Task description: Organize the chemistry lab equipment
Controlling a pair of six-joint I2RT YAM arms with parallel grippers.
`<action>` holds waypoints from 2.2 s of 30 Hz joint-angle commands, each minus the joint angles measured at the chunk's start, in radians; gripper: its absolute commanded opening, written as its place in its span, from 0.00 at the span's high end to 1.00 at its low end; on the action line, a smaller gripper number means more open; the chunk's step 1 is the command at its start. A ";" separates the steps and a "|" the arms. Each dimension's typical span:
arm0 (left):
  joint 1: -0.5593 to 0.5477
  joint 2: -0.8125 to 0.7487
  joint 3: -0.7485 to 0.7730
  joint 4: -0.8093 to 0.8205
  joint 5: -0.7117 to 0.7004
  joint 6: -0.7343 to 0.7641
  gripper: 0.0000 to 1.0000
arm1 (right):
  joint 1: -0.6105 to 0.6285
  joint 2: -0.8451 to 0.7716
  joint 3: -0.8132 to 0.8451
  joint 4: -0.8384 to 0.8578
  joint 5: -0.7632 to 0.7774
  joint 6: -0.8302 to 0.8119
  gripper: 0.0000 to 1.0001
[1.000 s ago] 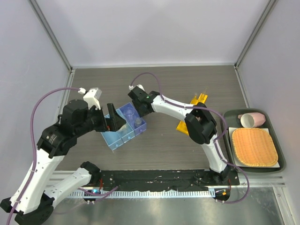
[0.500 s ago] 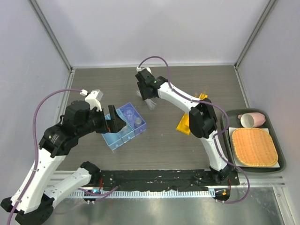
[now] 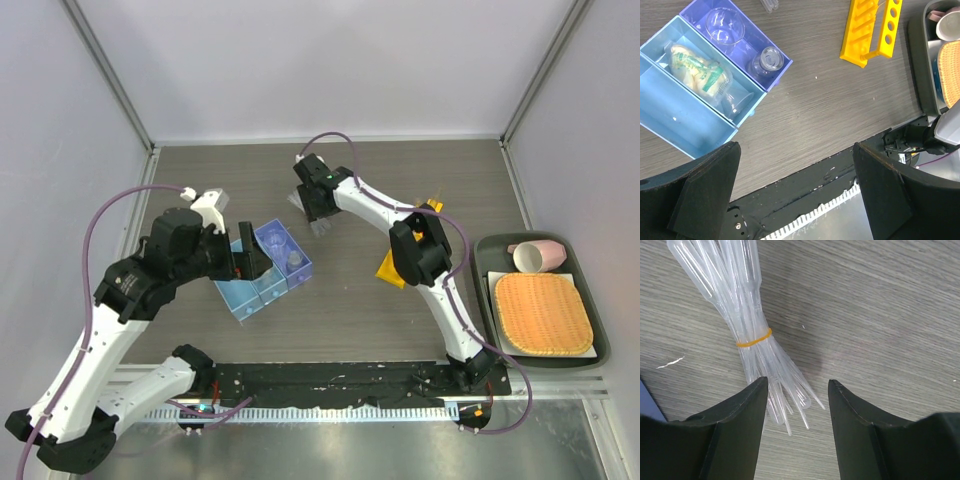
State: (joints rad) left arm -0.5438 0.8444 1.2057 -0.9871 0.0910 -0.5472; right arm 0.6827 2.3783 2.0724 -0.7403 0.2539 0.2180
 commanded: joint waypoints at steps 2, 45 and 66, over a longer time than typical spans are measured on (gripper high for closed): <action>-0.001 0.001 0.012 0.025 0.010 0.016 0.00 | 0.002 -0.004 0.011 0.016 -0.031 0.001 0.44; 0.038 0.013 -0.353 0.700 0.159 -0.464 0.00 | 0.340 -0.803 -0.436 -0.117 0.191 0.124 0.99; 0.079 -0.062 -0.541 0.935 0.237 -0.551 0.03 | 0.535 -0.834 -0.420 -0.133 0.254 0.216 0.99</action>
State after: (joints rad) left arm -0.4706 0.8085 0.6739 -0.1471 0.3019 -1.0904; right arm 1.2037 1.5265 1.5803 -0.8852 0.4713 0.4202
